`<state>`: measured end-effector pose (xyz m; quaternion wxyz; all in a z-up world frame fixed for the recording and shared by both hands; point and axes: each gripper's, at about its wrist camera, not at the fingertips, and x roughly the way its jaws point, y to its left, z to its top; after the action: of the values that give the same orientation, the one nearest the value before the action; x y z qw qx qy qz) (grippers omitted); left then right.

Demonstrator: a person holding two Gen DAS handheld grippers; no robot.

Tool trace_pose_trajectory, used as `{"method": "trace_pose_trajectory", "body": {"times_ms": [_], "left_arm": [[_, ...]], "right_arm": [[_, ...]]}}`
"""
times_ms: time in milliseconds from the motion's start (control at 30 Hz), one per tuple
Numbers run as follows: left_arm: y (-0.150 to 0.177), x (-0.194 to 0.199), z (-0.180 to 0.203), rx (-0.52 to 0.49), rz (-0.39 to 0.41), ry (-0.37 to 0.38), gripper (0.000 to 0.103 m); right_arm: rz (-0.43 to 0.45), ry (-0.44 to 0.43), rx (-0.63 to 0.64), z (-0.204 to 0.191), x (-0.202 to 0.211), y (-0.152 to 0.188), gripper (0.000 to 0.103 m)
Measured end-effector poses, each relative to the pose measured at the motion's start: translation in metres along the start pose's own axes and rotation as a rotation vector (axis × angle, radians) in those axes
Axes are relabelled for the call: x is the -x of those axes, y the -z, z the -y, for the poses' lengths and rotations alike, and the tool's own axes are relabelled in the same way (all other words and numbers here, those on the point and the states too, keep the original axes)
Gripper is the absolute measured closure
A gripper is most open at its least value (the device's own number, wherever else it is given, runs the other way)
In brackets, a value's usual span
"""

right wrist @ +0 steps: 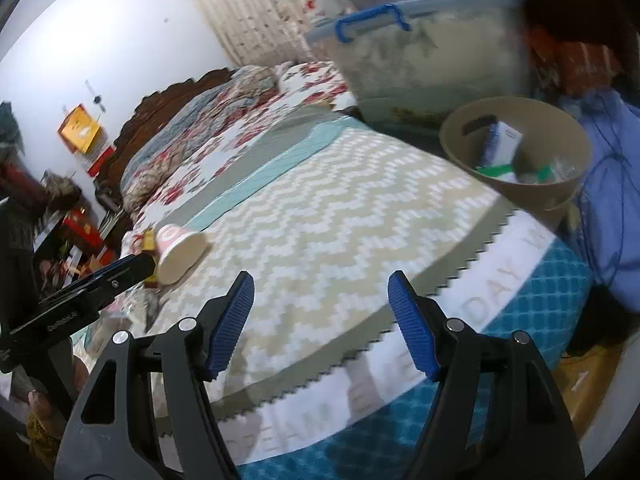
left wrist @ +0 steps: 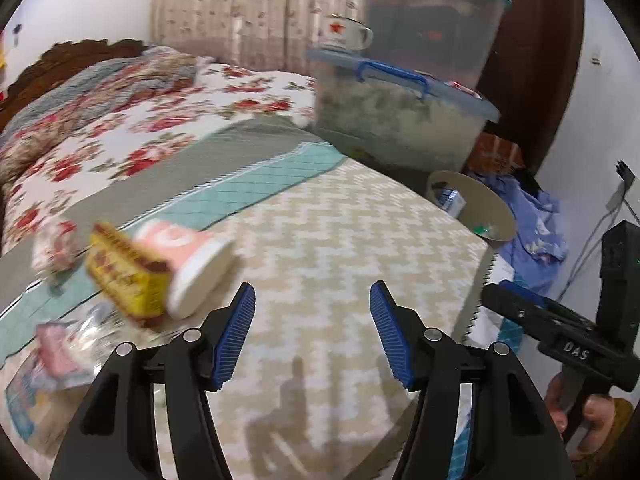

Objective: Collect trash
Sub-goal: 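Bring both open tools back over the wrappers on the bedspread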

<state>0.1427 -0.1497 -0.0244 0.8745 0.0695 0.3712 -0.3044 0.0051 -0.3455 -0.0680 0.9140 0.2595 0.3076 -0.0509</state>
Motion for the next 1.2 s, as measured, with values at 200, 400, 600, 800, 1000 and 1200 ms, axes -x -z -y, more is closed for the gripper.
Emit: {"method": "trace_pose_trajectory", "body": {"times_ms": [200, 400, 600, 800, 1000, 1200], "left_arm": [[0.018, 0.021, -0.029, 0.043, 0.021, -0.064, 0.046], [0.03, 0.033, -0.046, 0.066, 0.028, -0.123, 0.046], [0.038, 0.038, -0.061, 0.094, 0.031, -0.171, 0.044], [0.049, 0.041, -0.077, 0.123, 0.018, -0.202, 0.044], [0.059, 0.044, -0.091, 0.147, 0.005, -0.229, 0.041], [0.072, 0.049, -0.107, 0.183, -0.006, -0.25, 0.041]], "right_arm": [[-0.03, -0.027, 0.057, -0.03, -0.001, 0.007, 0.032], [-0.057, -0.051, 0.105, -0.052, -0.006, 0.014, 0.032], [-0.089, -0.071, 0.145, -0.068, -0.015, 0.02, 0.032], [-0.121, -0.092, 0.175, -0.083, -0.027, 0.027, 0.032], [-0.155, -0.118, 0.214, -0.098, -0.038, 0.033, 0.032], [-0.193, -0.151, 0.27, -0.12, -0.05, 0.042, 0.032]]}}
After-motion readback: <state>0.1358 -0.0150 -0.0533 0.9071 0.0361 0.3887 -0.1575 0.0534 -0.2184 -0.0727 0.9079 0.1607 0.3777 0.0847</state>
